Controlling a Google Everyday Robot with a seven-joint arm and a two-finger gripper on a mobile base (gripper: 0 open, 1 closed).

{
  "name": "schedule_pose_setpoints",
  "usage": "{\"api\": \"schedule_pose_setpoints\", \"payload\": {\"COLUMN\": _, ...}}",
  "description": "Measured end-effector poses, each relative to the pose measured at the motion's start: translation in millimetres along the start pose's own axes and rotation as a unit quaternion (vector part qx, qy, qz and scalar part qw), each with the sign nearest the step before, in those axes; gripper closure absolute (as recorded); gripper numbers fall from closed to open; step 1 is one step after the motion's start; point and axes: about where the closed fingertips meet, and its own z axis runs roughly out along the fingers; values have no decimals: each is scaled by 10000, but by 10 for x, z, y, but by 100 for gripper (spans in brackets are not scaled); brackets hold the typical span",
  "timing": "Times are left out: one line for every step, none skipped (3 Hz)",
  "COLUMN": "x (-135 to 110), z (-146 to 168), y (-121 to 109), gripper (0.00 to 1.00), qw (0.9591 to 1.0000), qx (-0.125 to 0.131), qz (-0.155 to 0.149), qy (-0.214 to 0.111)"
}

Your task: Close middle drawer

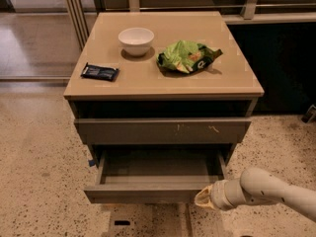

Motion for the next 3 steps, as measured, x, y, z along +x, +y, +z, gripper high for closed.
{"api": "schedule_pose_setpoints", "payload": {"x": -2, "z": 17, "y": -4, "gripper": 100, "qw": 10000, "qx": 51, "qz": -30, "qy": -2}}
{"api": "schedule_pose_setpoints", "payload": {"x": -12, "z": 50, "y": -58, "gripper": 100, "qw": 9992, "qx": 325, "qz": -227, "qy": 23}}
{"api": "schedule_pose_setpoints", "payload": {"x": -18, "z": 86, "y": -160, "gripper": 100, "qw": 9962, "qx": 722, "qz": -484, "qy": 1}}
